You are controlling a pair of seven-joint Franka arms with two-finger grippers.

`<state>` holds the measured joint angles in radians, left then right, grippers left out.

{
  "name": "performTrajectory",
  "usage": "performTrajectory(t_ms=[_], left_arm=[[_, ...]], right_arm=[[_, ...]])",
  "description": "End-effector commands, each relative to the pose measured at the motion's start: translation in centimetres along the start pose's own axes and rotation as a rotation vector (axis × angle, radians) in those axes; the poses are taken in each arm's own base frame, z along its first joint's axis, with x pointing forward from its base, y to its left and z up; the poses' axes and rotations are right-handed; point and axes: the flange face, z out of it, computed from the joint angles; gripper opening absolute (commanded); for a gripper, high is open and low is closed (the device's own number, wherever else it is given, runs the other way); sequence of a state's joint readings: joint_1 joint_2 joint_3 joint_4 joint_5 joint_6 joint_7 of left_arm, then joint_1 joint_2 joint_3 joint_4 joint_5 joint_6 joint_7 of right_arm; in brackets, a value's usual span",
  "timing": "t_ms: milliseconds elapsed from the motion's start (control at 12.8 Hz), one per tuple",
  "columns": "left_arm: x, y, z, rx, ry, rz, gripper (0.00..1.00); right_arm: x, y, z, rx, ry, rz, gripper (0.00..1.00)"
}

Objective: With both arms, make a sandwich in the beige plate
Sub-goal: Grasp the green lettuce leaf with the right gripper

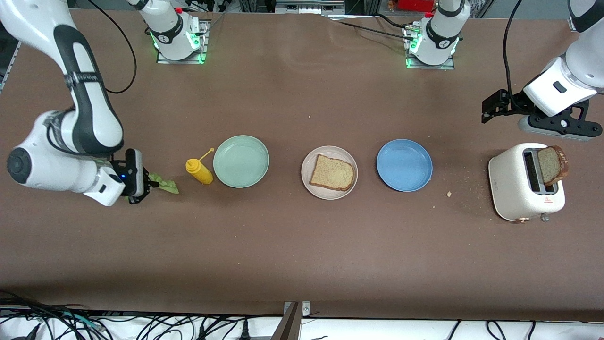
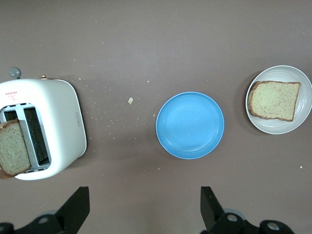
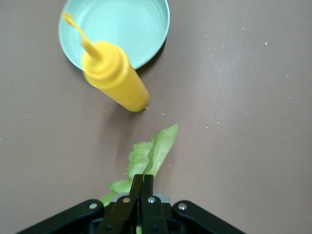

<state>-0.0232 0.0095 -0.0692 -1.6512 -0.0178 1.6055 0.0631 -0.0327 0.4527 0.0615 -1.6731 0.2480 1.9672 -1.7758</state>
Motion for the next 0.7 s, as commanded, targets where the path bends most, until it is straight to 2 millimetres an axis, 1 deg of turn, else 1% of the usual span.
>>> performTrajectory(t_ms=[0,78,156,234,312,391,469,625], left_arm=[[0.3,0.1,-0.5,-0.016,0.009,0.004,1.00],[0.3,0.1,-0.5,-0.016,0.009,0.005,1.00],[0.3,0.2,-0.5,-0.016,0.009,0.005,1.00],[0.3,0.1,-0.5,-0.016,0.009,0.004,1.00],[0.3,0.1,-0.5,-0.016,0.009,0.004,1.00],[0.3,0.1,-0.5,-0.014,0.009,0.004,1.00],[0.3,0.1,-0.5,-0.016,0.009,0.005,1.00],[0.3,0.0,-0.5,-0.016,0.009,0.004,1.00]], right_arm=[[2.1,-2.5,-4.7,0.023,-0.023,0.051,0.00],[3.1,-3.2,-6.2,0.032,-0.023,0.076,0.00],[4.4,-3.5,-7.3,0.048,-0.021,0.101,0.00],[5.7,-3.6,-8.0,0.067,-0.018,0.130,0.00],[7.8,-3.6,-8.4,0.073,-0.024,0.156,0.00],[10.4,-3.5,-8.5,0.071,-0.033,0.176,0.00],[13.2,-3.5,-8.0,0.073,-0.045,0.199,0.00],[19.8,-3.8,-6.2,0.071,-0.087,0.246,0.00]])
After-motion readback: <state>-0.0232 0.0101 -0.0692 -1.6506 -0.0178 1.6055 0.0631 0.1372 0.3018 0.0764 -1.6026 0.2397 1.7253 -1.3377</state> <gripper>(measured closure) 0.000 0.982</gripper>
